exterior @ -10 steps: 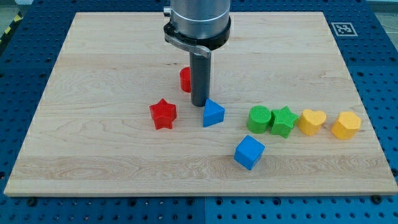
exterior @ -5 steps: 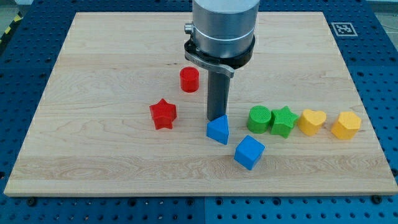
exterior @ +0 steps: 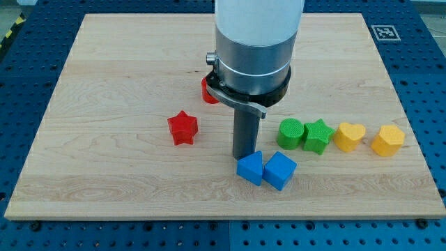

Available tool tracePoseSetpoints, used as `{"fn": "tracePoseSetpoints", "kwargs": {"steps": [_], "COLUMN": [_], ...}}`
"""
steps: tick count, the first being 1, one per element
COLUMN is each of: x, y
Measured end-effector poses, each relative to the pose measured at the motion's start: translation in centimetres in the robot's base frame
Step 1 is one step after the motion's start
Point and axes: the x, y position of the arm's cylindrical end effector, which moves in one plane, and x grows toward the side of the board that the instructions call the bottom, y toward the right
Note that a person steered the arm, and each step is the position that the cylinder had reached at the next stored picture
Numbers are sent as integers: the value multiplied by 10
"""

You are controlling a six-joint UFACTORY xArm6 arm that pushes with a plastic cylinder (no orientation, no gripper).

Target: Move the blue triangle left to the blue cube

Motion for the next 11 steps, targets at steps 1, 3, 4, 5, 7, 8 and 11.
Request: {"fn": "tracePoseSetpoints", "kwargs": {"steps": [1,3,4,5,7,8,11], "x": [1,4,4,-2,-3,-1,19], "y": [0,0,0,8,-9,-21,-21]}}
